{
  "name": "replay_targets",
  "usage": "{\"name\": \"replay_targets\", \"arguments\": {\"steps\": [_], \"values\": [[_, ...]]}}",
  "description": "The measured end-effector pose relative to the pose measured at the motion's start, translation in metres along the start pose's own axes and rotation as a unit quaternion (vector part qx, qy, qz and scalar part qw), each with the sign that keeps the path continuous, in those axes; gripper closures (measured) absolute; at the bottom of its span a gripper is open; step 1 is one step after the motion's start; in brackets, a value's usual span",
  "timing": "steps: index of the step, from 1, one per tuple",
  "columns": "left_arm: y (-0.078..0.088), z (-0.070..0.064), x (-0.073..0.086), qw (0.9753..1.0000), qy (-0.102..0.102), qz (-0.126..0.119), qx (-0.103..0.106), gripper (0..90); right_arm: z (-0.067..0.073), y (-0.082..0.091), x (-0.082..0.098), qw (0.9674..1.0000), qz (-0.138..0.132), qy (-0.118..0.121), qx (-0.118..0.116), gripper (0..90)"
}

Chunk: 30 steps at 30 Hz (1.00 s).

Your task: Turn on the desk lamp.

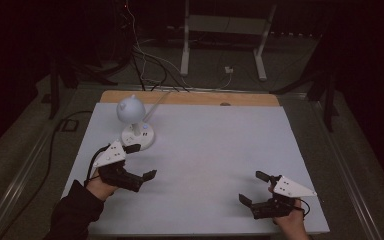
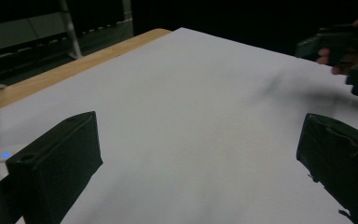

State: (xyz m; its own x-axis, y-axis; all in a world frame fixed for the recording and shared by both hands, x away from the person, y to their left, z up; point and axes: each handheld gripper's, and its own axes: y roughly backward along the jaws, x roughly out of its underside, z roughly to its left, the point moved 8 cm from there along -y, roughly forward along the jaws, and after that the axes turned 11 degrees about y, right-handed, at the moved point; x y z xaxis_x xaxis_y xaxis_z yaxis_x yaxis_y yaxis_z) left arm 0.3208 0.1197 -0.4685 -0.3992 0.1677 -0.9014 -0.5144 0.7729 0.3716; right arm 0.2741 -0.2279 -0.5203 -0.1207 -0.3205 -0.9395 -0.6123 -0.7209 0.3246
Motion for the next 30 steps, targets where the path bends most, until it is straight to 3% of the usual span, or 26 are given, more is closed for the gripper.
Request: {"name": "replay_targets", "arguments": {"steps": [7, 11, 14, 23, 30], "values": [[-0.008, 0.011, 0.0, 0.9996, 0.014, 0.0, -0.023, 0.3, 0.0, 0.0, 0.0, 1.0, -0.001, -0.001, 0.0, 0.0], [-0.013, 0.02, -0.002, 0.9984, 0.022, -0.01, -0.051, 0.3, 0.0, 0.0, 0.0, 1.0, 0.0, -0.001, -0.001, 0.0], [-0.015, 0.024, -0.003, 0.9979, 0.025, -0.013, -0.059, 0.3, 0.0, 0.0, 0.0, 1.0, -0.002, -0.003, -0.002, 0.0], [-0.023, 0.04, -0.003, 0.9935, 0.044, -0.025, -0.102, 0.3, 0.0, 0.001, 0.0, 1.0, -0.003, -0.003, 0.0, 0.0], [-0.03, 0.052, -0.003, 0.9886, 0.054, -0.029, -0.138, 0.3, -0.001, 0.001, 0.0, 1.0, -0.003, -0.002, 0.0, 0.0]]}}
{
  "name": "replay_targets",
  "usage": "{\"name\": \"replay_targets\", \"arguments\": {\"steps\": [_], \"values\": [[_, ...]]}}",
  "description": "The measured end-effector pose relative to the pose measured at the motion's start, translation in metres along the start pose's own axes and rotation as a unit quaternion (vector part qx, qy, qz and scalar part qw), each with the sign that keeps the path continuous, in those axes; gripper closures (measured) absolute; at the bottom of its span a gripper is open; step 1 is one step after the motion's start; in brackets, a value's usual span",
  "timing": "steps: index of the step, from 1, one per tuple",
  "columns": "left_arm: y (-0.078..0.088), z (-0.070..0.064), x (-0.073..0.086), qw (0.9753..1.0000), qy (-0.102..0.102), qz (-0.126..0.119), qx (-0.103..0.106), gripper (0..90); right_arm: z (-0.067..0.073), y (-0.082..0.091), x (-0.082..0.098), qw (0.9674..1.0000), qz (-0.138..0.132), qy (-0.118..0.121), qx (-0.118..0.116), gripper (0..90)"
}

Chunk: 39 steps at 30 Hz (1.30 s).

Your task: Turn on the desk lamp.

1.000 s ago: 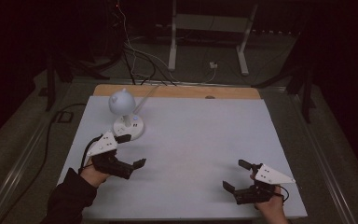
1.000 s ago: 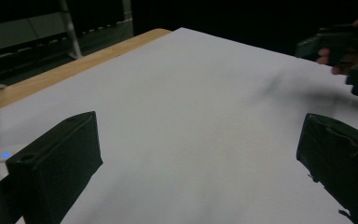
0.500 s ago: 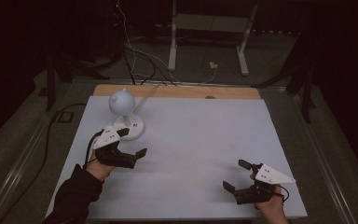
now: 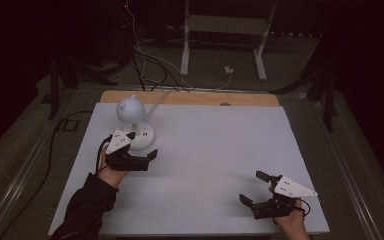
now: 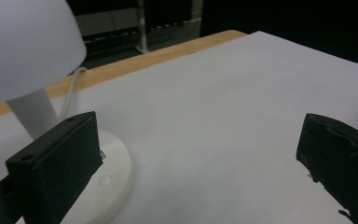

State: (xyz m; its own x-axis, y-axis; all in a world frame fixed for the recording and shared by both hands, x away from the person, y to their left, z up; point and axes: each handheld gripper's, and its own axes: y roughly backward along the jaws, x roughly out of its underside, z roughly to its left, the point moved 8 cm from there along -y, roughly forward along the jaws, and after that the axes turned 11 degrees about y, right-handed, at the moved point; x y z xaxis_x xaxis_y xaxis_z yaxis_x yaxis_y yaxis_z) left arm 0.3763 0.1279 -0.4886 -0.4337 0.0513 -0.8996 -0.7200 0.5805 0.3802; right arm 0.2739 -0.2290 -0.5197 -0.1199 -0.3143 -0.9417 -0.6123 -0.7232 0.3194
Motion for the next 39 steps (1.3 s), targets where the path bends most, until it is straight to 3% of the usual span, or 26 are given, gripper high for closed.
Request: {"name": "replay_targets", "arguments": {"steps": [14, 17, 20, 24, 28, 30, 34, 35, 39], "values": [[-0.017, 0.017, 0.003, 0.998, 0.029, -0.003, -0.057, 0.3, -0.001, 0.0, 0.001, 1.0, 0.001, -0.002, 0.001, 0.0], [-0.021, 0.02, 0.005, 0.9971, 0.028, 0.008, -0.07, 1.1, -0.001, 0.0, 0.0, 1.0, -0.001, -0.001, 0.001, 0.0], [-0.025, 0.02, 0.007, 0.9963, 0.052, 0.022, -0.065, 1.1, -0.001, 0.0, 0.001, 1.0, 0.0, -0.003, 0.001, 0.0], [-0.03, 0.021, 0.008, 0.9957, 0.056, 0.033, -0.065, 1.2, -0.001, 0.0, 0.001, 1.0, -0.001, -0.004, 0.0, 0.0], [-0.037, 0.024, 0.012, 0.9936, 0.054, 0.049, -0.086, 1.2, -0.002, 0.001, 0.001, 1.0, -0.002, -0.004, 0.0, 0.0], [-0.038, 0.024, 0.013, 0.9935, 0.053, 0.052, -0.085, 1.5, -0.002, 0.001, 0.001, 1.0, -0.002, -0.005, 0.001, 0.0], [-0.04, 0.024, 0.016, 0.9933, 0.047, 0.06, -0.086, 9.5, -0.002, 0.001, 0.001, 1.0, -0.001, -0.005, -0.001, 0.0], [-0.041, 0.025, 0.017, 0.993, 0.047, 0.062, -0.089, 16.0, -0.002, 0.0, 0.001, 1.0, 0.0, -0.008, -0.002, 0.0], [-0.041, 0.028, 0.018, 0.9915, 0.052, 0.062, -0.102, 19.7, -0.002, 0.001, 0.001, 1.0, 0.0, -0.006, -0.002, 0.0]]}}
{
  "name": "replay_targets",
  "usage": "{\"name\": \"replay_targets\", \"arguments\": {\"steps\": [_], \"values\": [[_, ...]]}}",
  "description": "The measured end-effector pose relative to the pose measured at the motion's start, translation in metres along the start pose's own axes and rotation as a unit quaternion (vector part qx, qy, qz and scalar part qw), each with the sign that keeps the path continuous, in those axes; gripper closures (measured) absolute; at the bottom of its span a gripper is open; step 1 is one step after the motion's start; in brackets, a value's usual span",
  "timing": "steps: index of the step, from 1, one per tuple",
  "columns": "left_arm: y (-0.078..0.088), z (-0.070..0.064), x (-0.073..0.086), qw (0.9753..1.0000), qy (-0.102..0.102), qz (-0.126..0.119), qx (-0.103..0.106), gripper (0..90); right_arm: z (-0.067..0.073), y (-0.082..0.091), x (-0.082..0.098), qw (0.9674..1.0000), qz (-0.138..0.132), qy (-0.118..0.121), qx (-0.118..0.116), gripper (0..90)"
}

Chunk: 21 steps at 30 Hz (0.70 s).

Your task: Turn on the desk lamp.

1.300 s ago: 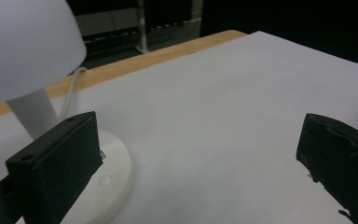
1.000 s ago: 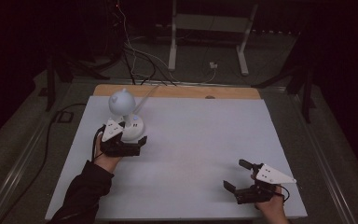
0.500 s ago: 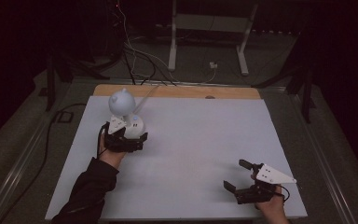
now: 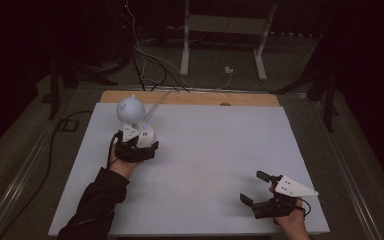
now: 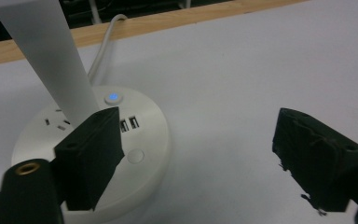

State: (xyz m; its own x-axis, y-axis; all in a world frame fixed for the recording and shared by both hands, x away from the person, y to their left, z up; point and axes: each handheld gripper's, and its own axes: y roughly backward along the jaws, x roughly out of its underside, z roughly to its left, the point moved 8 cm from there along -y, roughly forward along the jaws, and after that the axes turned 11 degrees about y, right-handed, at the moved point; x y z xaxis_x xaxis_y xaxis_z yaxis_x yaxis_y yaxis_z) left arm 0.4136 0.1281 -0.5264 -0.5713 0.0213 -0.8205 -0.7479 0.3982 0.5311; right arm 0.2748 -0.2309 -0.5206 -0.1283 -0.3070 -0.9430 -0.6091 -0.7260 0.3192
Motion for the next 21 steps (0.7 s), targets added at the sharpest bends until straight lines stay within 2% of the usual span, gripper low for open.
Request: {"name": "replay_targets", "arguments": {"steps": [3, 5, 6, 7, 8, 12, 14, 17, 20, 21], "values": [[0.001, 0.005, -0.001, 0.9999, 0.007, -0.004, -0.012, 34.6, -0.001, 0.0, 0.001, 1.0, 0.001, -0.003, 0.0, 0.0], [0.001, 0.008, -0.002, 0.9997, 0.011, -0.007, -0.021, 36.1, 0.0, 0.0, 0.001, 1.0, 0.001, -0.003, -0.001, 0.0], [0.0, 0.009, -0.002, 0.9997, 0.01, -0.007, -0.023, 44.0, 0.0, 0.0, 0.0, 1.0, 0.0, -0.002, -0.001, 0.0], [0.0, 0.01, -0.002, 0.9995, 0.01, -0.008, -0.028, 44.0, 0.0, 0.0, 0.0, 1.0, 0.0, -0.002, -0.001, 0.0], [0.0, 0.01, -0.001, 0.9994, 0.011, -0.007, -0.032, 49.3, -0.001, 0.0, 0.0, 1.0, 0.0, -0.006, 0.0, 0.0], [-0.003, 0.011, 0.001, 0.9991, 0.006, 0.004, -0.041, 54.9, -0.001, 0.0, 0.0, 1.0, 0.0, -0.003, 0.0, 0.0], [-0.003, 0.013, 0.001, 0.9987, 0.007, -0.001, -0.051, 61.9, -0.001, 0.0, 0.0, 1.0, 0.0, -0.005, 0.0, 0.0], [-0.004, 0.014, 0.0, 0.9987, 0.008, -0.001, -0.051, 67.2, -0.001, 0.0, 0.001, 1.0, 0.0, -0.003, 0.0, 0.0], [-0.007, 0.019, 0.0, 0.9983, 0.019, 0.001, -0.056, 70.2, -0.001, 0.0, 0.001, 1.0, -0.001, -0.005, -0.001, 0.0], [-0.008, 0.021, 0.001, 0.9981, 0.022, 0.004, -0.057, 74.0, -0.001, 0.0, 0.0, 1.0, -0.002, -0.006, -0.002, 0.0]]}}
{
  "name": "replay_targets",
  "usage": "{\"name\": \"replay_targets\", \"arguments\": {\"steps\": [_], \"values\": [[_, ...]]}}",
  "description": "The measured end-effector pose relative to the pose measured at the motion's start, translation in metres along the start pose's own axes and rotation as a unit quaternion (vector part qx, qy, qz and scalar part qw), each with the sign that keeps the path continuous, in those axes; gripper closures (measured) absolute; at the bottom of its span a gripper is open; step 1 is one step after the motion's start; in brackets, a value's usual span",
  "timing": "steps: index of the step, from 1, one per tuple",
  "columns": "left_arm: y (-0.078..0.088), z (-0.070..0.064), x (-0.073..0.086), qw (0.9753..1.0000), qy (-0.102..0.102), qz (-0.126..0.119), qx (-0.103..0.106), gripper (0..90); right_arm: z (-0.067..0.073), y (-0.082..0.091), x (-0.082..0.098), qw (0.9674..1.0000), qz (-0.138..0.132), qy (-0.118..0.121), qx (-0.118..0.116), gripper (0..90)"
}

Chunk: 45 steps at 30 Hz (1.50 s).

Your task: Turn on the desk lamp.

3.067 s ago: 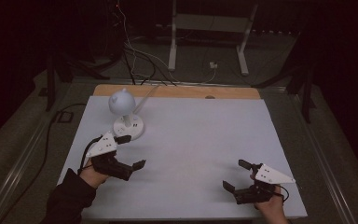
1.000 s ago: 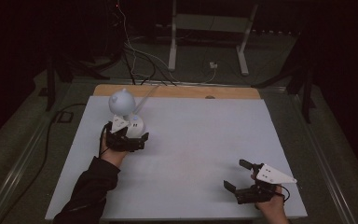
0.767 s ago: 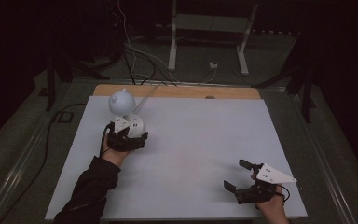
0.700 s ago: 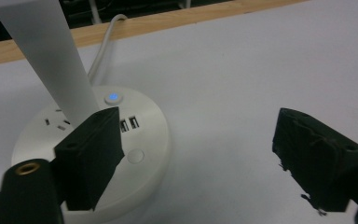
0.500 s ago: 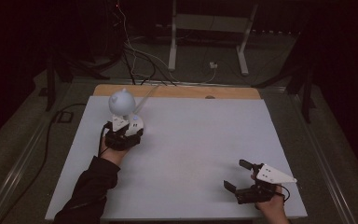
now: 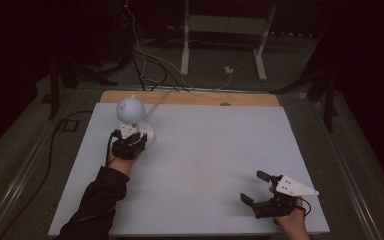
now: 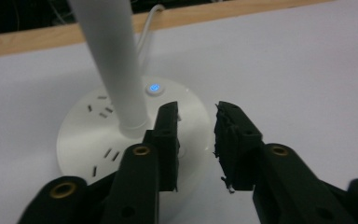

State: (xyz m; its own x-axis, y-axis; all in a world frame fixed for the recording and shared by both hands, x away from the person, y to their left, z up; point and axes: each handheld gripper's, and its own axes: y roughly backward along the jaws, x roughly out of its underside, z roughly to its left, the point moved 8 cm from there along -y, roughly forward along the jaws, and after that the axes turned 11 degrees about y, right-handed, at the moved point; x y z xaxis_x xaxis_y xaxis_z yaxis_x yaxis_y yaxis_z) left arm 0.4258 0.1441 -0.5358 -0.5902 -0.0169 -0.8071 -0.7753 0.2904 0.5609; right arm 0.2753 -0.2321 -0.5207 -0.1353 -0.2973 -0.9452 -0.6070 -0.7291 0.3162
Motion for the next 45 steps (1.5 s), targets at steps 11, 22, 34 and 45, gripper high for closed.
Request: {"name": "replay_targets", "arguments": {"steps": [11, 22, 34, 45], "values": [[-0.006, 0.006, 0.003, 0.9997, -0.02, 0.008, -0.011, 90.0, 0.0, 0.0, 0.0, 1.0, -0.001, 0.0, -0.001, 0.0], [-0.016, 0.009, 0.006, 0.9996, -0.022, 0.016, -0.008, 90.0, 0.001, 0.0, 0.0, 1.0, 0.0, 0.0, -0.002, 0.0], [-0.023, 0.012, 0.01, 0.9994, -0.024, 0.022, -0.011, 90.0, 0.002, 0.0, -0.001, 1.0, -0.001, 0.001, -0.003, 0.0], [-0.024, 0.011, 0.011, 0.9991, -0.035, 0.022, -0.008, 90.0, 0.002, 0.0, 0.0, 1.0, 0.001, 0.001, -0.004, 0.0]]}}
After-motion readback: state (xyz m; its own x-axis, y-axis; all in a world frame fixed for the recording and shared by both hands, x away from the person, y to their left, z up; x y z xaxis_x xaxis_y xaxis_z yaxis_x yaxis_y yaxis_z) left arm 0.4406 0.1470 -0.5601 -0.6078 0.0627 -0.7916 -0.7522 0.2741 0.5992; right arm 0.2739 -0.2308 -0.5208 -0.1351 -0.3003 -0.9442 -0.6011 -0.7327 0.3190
